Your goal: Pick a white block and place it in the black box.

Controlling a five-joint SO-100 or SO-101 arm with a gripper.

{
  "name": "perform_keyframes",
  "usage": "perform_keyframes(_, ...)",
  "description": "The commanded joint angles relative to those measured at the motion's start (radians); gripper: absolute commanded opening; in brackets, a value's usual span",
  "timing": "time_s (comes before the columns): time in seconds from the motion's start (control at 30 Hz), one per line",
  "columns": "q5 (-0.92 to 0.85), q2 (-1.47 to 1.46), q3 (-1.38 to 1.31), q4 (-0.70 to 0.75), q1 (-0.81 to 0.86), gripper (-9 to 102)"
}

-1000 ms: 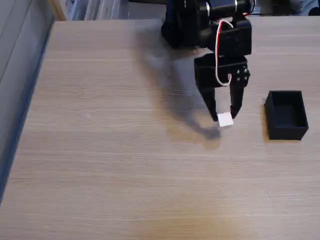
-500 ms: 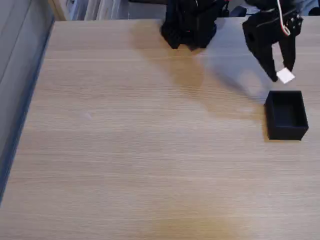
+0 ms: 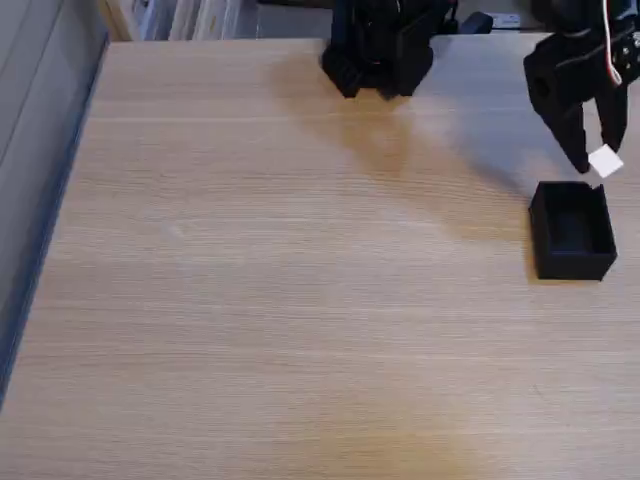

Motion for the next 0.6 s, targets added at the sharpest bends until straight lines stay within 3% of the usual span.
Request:
perform_keyframes(0.0,-0.017,-0.025,-0.055,-0.018,0.028,0)
perform_keyframes(0.4,0.032,-0.067,-0.086,-0.023,0.051,19)
perform_keyframes(0.5,0.023,-0.057,-0.083,-0.012,0.058,16)
perform_keyframes(0.57,0.009,-0.041,-0.075,0.003,0.064,7)
